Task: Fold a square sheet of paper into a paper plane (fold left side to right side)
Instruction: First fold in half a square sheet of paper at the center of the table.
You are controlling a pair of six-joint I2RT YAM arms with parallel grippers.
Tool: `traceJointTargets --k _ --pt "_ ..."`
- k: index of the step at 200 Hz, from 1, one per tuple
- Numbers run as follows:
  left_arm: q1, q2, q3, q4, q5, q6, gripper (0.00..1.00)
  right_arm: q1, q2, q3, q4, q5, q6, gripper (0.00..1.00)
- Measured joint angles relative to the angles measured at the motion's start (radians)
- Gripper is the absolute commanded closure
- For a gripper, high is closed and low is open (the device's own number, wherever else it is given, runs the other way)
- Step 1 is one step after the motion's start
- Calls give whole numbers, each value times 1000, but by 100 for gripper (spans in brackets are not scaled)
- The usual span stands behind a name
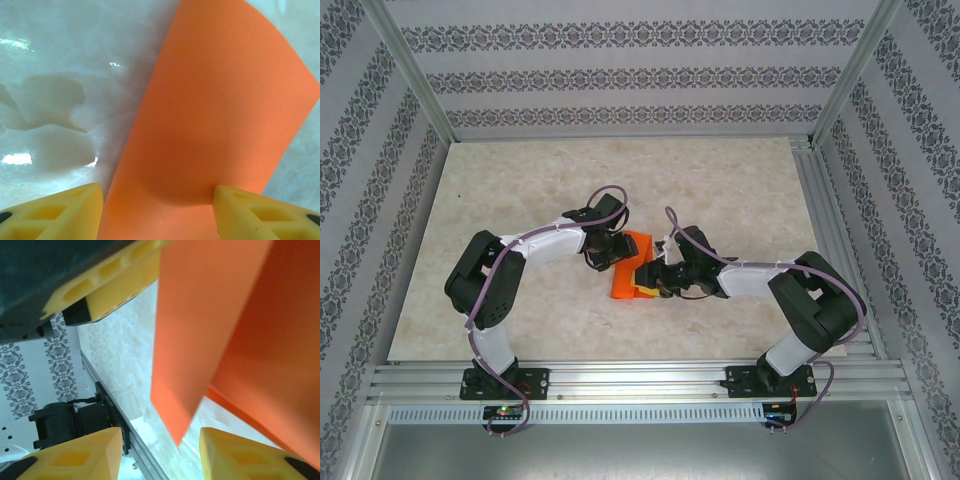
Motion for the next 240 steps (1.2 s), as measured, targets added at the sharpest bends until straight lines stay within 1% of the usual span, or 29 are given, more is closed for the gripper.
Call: traceJointTargets --k 29,92,104,131,158,170,186,203,240 --pt "0 0 0 0 0 0 39 23 24 0 26 9 25 60" --pt "0 0 0 0 0 0 39 23 40 3 -3 40 26 59" --pt "0 0 0 0 0 0 39 23 41 3 -1 40 27 60" --pt "0 0 0 0 0 0 39 23 48 6 2 40 31 68" --pt "3 0 0 0 0 0 39 23 55 12 2 40 37 80" --pt "5 0 0 0 0 0 39 23 55 13 2 40 37 88" --pt "6 0 0 0 0 0 39 22 55 18 -2 42 33 96" --pt "8 0 0 0 1 1 38 20 55 26 -11 42 23 100" --pt "32 -40 -5 -1 1 19 36 -9 55 54 -79 43 -24 100"
